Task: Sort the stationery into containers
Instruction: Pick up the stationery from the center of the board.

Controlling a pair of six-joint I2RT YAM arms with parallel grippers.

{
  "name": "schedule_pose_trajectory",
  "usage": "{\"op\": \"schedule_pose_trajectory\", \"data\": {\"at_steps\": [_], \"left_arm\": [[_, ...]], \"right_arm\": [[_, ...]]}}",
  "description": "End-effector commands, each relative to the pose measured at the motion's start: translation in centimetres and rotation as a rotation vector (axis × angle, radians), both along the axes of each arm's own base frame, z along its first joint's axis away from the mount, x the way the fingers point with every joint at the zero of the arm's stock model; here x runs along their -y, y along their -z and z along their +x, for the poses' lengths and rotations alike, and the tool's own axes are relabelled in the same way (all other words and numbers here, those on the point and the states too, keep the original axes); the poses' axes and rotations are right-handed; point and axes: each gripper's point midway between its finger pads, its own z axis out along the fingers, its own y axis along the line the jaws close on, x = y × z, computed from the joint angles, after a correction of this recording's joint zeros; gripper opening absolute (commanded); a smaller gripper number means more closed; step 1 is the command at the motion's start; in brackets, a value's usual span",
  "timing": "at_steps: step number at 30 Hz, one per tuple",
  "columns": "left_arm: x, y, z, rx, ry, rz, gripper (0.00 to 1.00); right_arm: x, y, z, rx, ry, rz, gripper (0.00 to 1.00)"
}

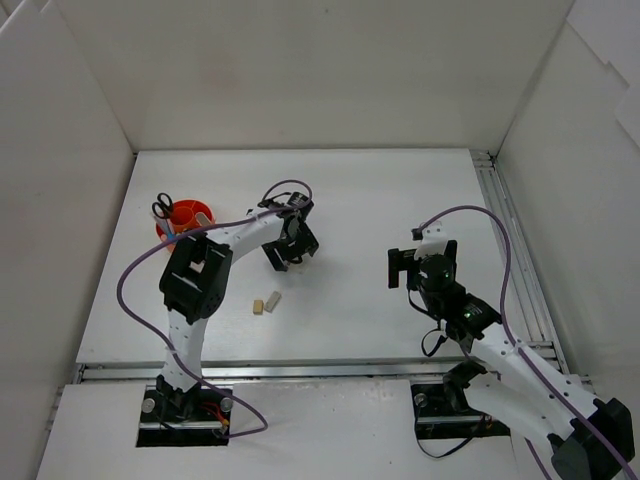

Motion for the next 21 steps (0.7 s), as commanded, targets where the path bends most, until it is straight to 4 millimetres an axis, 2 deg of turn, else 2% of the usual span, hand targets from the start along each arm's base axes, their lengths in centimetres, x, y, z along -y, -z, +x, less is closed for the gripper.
{"op": "schedule_pose_trajectory", "data": {"at_steps": [1, 3, 6, 10, 14, 16, 17, 19, 20, 21], "left_arm": [[-1.2, -0.7, 0.8, 0.017, -0.057, 0.041, 0.73], [-1.4, -0.7, 0.7, 0.014, -0.062, 0.052, 0.65], [-1.5, -0.9, 0.7, 0.023, -0.052, 0.050, 0.47], [-1.7, -1.9, 0.7, 0.048, -0.010, 0.083, 0.17], [-1.5, -4.3, 1.3, 0.100, 0.048, 0.099, 0.10], [-1.7, -6.4, 2.0, 0.165, 0.104, 0.110, 0.08], [-2.2, -8.2, 2.5, 0.213, 0.110, 0.107, 0.07], [-3.7, -10.3, 3.7, 0.287, 0.121, 0.140, 0.06], [-5.5, -12.1, 4.2, 0.329, 0.136, 0.173, 0.06], [-7.0, -13.0, 4.6, 0.355, 0.125, 0.216, 0.05]], "right_arm": [[0.4, -1.6, 0.7, 0.062, 0.045, 0.038, 0.98], [0.5, -1.6, 0.7, 0.063, 0.048, 0.037, 0.98], [0.5, -1.4, 0.6, 0.060, 0.047, 0.036, 0.98], [0.6, -1.6, 0.6, 0.066, 0.051, 0.038, 0.98], [0.5, -1.8, 0.5, 0.075, 0.046, 0.047, 0.98], [0.5, -1.9, 0.5, 0.081, 0.041, 0.051, 0.98], [0.5, -1.9, 0.5, 0.080, 0.040, 0.048, 0.98], [0.4, -2.0, 0.4, 0.084, 0.032, 0.052, 0.98], [0.4, -1.9, 0.5, 0.084, 0.032, 0.050, 0.98], [0.4, -1.9, 0.5, 0.084, 0.032, 0.051, 0.98]]}}
